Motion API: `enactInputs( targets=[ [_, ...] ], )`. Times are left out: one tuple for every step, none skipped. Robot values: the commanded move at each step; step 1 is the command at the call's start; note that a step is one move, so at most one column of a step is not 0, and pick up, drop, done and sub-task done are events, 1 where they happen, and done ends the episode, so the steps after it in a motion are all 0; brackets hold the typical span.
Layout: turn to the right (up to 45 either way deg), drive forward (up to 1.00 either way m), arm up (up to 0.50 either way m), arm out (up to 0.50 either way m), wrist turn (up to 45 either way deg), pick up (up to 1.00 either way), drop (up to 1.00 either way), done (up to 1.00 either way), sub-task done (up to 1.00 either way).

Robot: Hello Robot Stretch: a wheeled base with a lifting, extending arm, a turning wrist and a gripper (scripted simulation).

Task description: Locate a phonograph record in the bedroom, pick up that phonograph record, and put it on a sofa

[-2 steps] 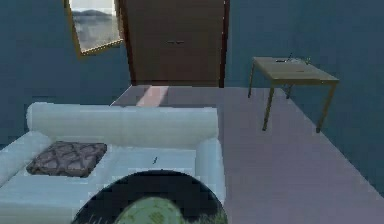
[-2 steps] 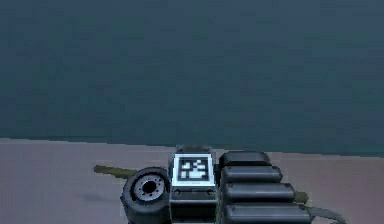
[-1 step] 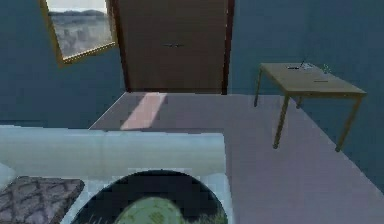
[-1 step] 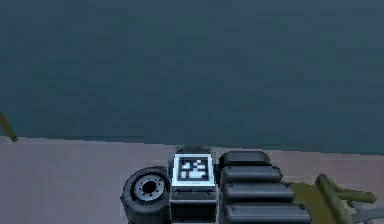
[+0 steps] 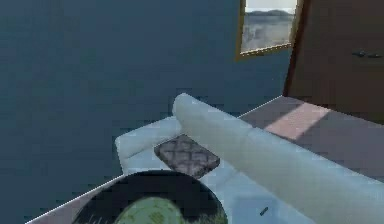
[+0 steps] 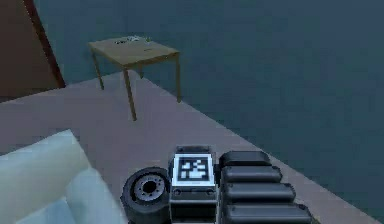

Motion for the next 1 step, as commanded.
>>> enactInputs(
  targets=[
    [-45.0, 0.00, 0.00, 0.00, 0.0, 0.00, 0.00, 0.00, 0.00]
  ],
)
